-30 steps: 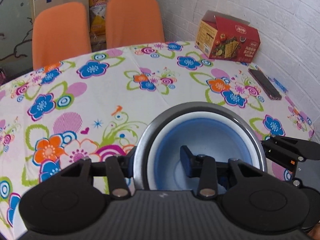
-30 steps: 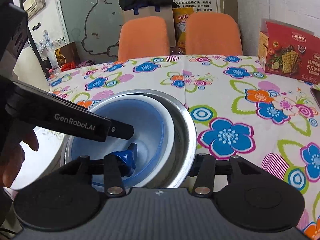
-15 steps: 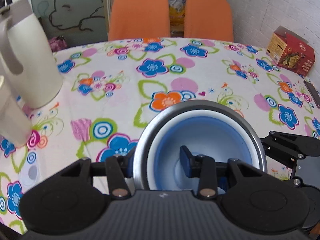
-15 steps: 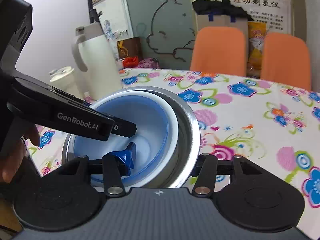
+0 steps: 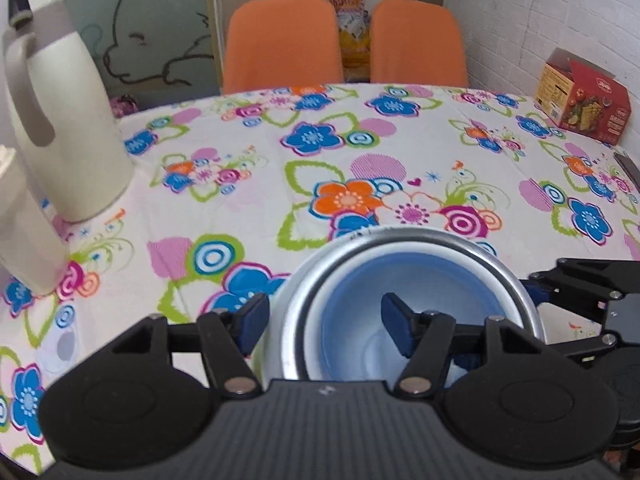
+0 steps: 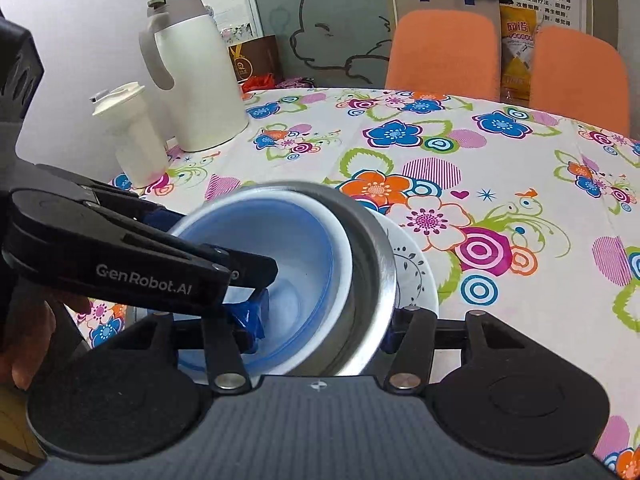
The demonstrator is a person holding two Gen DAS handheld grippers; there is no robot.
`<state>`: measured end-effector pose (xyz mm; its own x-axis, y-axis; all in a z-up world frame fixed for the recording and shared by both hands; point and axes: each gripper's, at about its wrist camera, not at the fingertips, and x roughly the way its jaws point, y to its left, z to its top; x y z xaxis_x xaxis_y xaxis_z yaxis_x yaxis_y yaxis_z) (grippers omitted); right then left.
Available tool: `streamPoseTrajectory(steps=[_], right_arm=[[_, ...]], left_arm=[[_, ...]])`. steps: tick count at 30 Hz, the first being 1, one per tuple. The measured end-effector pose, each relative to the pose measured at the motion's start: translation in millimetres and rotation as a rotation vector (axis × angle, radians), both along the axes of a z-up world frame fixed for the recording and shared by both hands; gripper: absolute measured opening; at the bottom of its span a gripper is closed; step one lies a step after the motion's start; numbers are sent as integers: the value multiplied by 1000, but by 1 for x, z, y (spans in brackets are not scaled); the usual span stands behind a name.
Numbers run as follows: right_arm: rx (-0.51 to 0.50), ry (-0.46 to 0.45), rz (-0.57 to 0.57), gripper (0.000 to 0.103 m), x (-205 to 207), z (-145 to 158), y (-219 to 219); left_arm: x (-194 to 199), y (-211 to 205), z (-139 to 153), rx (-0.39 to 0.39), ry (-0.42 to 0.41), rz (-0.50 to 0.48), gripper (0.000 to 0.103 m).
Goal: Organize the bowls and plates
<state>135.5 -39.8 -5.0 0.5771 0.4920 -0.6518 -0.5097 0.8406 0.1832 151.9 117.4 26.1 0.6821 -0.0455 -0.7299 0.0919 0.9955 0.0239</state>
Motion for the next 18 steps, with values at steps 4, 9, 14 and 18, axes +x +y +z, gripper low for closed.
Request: streamPoseTrajectory(steps=[4, 9, 14, 18], right_arm=[[8, -37, -53, 40, -2, 8, -12], [59, -118, -149, 41, -6, 25, -34], [56, -151, -276, 42, -1, 30, -57], [32, -192, -426, 43, -3, 29, -78]], left_arm=[[-5, 7, 21, 6, -80, 53, 66], [-12, -3, 46, -58, -169, 74, 69], [-21, -38, 56, -99, -262, 70, 72], [-30, -65, 56, -83, -302, 82, 79]])
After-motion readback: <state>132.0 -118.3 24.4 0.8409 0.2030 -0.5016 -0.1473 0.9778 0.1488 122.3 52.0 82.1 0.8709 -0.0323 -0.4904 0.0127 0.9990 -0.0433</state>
